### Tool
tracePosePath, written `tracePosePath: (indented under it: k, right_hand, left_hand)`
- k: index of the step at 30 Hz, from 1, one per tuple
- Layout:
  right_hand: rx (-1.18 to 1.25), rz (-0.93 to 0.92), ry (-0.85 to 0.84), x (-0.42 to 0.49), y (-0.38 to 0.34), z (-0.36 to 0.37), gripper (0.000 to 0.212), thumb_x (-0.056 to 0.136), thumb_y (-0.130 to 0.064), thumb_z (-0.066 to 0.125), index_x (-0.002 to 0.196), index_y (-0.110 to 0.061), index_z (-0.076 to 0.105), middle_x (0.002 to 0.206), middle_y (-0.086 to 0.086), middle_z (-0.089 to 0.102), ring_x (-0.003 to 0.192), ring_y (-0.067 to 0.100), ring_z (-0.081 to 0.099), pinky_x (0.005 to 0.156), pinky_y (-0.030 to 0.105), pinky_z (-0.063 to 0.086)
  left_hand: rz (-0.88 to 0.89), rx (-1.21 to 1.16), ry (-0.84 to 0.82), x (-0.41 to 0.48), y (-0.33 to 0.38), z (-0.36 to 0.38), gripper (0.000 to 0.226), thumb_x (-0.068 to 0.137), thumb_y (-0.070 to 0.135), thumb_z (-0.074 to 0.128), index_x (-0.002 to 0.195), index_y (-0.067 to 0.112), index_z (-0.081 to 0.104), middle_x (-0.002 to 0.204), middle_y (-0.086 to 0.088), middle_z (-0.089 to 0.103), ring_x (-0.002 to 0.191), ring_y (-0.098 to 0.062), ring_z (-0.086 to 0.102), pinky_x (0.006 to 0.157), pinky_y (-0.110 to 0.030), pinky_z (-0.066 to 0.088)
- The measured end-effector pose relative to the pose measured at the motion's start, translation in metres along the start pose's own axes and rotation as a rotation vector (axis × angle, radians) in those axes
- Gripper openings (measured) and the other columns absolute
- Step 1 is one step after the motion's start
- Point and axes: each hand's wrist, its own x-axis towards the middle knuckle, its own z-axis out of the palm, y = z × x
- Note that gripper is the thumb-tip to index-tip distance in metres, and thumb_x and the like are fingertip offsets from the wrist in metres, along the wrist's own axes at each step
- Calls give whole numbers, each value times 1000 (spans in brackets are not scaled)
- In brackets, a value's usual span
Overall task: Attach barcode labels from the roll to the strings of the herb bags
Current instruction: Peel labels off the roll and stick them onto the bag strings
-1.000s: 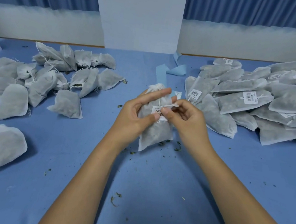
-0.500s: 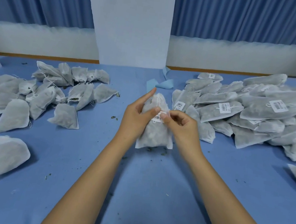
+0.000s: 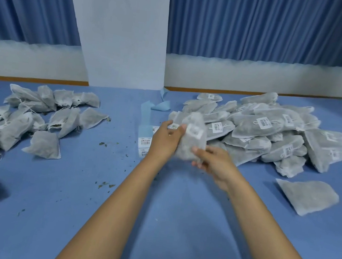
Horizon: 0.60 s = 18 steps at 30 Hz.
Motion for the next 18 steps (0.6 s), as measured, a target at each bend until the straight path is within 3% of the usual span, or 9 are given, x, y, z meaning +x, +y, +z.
tracePosePath:
  k: [1,4,6,8,12,16,18]
  right_hand:
    - [134,-33,78,8,-7,-4,6,91,-5,60,89,-1,65,82,11,68,62,10,67,57,15,52]
    - [592,-65,151,33,-29,-14,7,93,1,55,94,6,60,100,14,67,102,23,65,77,19,56]
    - [704,-43,191,43,-32,-14,8,94,6,49,98,9,56,114,19,59,117,30,58,81,23,56]
    - [640,-39,209,45,-24,-6,12,94,8,46,100,12,55,113,23,59,115,31,59,79,21,56]
    - [423,-64,138,35,-1,28,14,92,10,48,92,7,61,92,17,66,80,16,70,70,17,56]
    - [124,-127,66,30,14,77,29,87,14,39,84,0,65,88,16,67,81,19,65,76,25,54]
    - [12,-144,61,29,15,100,30,85,14,39,80,-2,65,84,16,66,81,22,64,76,30,52]
  left_hand:
    - [-13,-58,-10,1,2,2,54,96,37,57,142,15,42,118,-14,62,97,-19,65,94,-35,51]
    - [14,-105,-76,0,4,5,49,98,32,53,143,18,41,114,1,60,104,-18,64,96,-37,52]
    - [56,-24,-124,-3,1,5,42,98,29,53,139,21,45,114,4,59,112,-20,61,101,-41,48]
    - [100,10,-159,-6,-1,2,38,98,27,54,135,22,50,118,3,60,112,-16,60,102,-39,47]
    - [192,50,-223,-10,-8,-8,31,99,24,54,129,20,57,117,7,61,103,-5,59,97,-24,47]
    - [366,250,-216,-14,-17,-30,29,101,16,47,124,13,64,122,-1,61,110,-6,54,93,-4,35]
    - [435,293,-216,-15,-21,-54,30,102,12,44,126,10,63,124,-3,60,112,-6,52,96,-4,33]
